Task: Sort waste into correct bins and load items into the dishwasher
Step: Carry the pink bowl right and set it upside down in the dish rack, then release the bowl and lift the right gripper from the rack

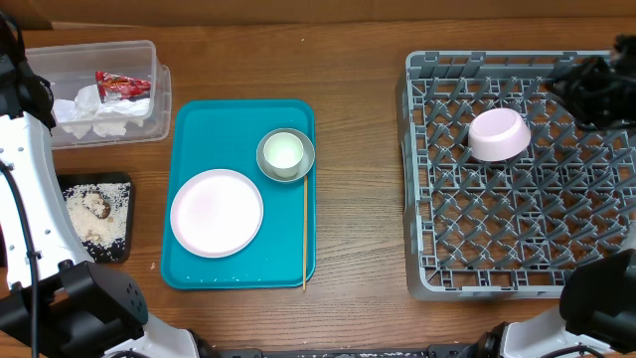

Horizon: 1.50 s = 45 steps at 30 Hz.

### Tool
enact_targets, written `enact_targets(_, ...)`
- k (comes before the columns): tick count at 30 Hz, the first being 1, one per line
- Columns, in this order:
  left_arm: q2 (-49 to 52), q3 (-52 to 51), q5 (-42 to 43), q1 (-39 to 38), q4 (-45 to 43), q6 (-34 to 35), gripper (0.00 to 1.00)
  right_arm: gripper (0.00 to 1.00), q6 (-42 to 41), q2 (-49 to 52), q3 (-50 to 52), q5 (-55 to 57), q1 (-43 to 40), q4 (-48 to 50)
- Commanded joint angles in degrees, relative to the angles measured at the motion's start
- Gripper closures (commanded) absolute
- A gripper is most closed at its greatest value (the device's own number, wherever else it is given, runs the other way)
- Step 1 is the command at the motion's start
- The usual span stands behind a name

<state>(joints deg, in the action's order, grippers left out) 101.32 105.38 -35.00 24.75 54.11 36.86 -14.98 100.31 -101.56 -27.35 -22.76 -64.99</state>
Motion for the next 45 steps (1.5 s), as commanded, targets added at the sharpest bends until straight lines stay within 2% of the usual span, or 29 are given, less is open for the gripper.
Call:
enact_targets(1, 0.26, 0.0, -0.96, -0.39, -0.09, -0.92, 0.0, 0.74, -0.26, -0.02, -1.36, 9.79, 4.04, 1.49)
enact_targets(3, 0.26, -0.02, -0.96, -0.39, -0.09, -0.92, 0.0, 0.84, -0.26, 1.57, -1.36, 12.37, 5.81, 1.22)
enact_targets(7, 0.26, 0.0, -0.96, -0.39, -0.09, -0.92, 0.0, 0.96, -0.28, 5.2, -0.85, 14.23, 7.89, 0.52)
enact_targets(16, 0.26, 0.0, -0.96, -0.39, -0.11, -0.92, 0.0, 0.96, -0.28, 12.11, -0.83, 13.9, 8.55, -2.47)
enact_targets(23, 0.26, 0.0, -0.96, -0.39, -0.11, -0.92, 0.0, 0.96, -7.39, 11.54, -0.83, 24.68, 8.55, -5.86)
enact_targets(33, 0.26, 0.0, -0.96, -0.39, -0.11, -0.92, 0.0, 0.96, -6.03, 11.02, -0.83, 21.2, 9.49, -4.46)
enact_targets(38, 0.26, 0.0, -0.96, -0.39, -0.11, -0.92, 0.0, 0.96, -1.29, 11.02, -0.83, 20.2, 10.78, -1.79)
enact_targets(45, 0.26, 0.0, -0.96, -0.39, -0.11, -0.92, 0.0, 0.96, -0.72, 11.04, -0.72, 19.08, 11.52, -1.9)
